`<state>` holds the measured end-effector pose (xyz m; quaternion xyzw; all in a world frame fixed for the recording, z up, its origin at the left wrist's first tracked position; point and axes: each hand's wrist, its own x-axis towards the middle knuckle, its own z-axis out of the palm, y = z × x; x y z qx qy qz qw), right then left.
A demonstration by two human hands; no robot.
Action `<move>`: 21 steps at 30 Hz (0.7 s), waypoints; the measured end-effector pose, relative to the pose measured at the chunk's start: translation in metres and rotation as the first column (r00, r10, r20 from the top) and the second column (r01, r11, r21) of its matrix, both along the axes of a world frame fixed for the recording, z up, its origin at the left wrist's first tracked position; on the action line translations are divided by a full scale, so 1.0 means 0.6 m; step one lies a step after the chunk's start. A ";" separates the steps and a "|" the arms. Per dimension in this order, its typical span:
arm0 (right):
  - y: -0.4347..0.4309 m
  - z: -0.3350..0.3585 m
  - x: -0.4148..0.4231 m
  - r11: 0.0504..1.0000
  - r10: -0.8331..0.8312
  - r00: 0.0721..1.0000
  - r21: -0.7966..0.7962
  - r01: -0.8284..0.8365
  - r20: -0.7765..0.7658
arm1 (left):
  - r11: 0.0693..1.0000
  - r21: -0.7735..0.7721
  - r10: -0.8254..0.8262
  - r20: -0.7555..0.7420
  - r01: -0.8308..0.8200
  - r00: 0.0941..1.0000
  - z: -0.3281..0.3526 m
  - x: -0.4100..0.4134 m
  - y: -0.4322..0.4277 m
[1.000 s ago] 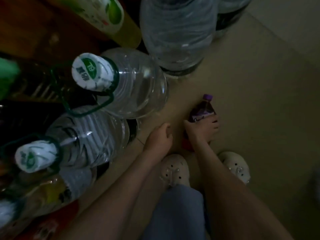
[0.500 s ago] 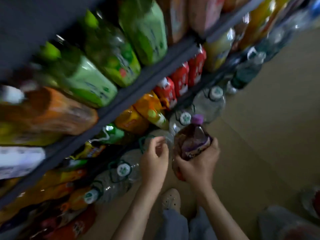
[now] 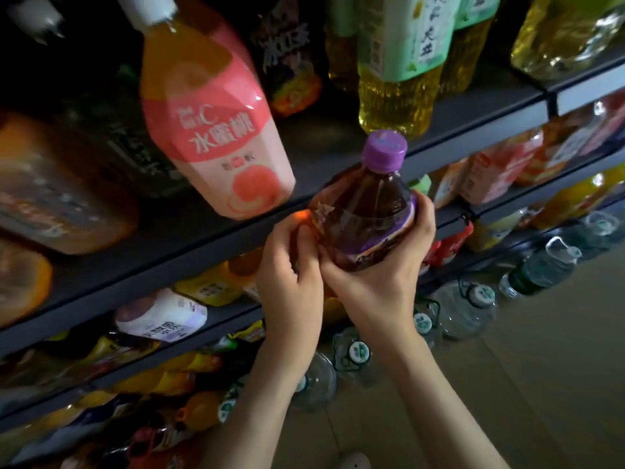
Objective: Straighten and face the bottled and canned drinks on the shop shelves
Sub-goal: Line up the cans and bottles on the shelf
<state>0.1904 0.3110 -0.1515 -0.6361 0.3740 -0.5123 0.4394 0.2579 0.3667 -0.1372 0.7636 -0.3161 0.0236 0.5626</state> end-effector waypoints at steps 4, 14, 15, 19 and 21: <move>-0.018 0.058 0.017 0.996 -0.035 0.999 -0.080 0.037 0.023 | 0.998 -0.064 -0.009 0.080 0.014 0.997 0.046 0.014 -0.008; -0.087 0.134 0.049 0.989 -0.047 0.997 -0.137 0.055 0.061 | 0.980 -0.049 0.193 0.496 -0.194 0.847 0.091 0.021 -0.048; -0.090 0.133 0.057 0.989 -0.035 0.998 -0.143 0.043 0.061 | 0.971 -0.029 0.218 0.512 -0.237 0.831 0.089 0.027 -0.057; -0.109 0.125 0.086 0.983 0.034 0.999 -0.177 -0.036 -0.013 | 0.915 0.066 0.266 0.644 -0.398 0.717 0.075 0.056 -0.080; -0.122 0.126 0.098 0.979 0.077 0.996 -0.185 -0.085 -0.053 | 0.905 0.116 0.216 0.703 -0.409 0.678 0.065 0.067 -0.078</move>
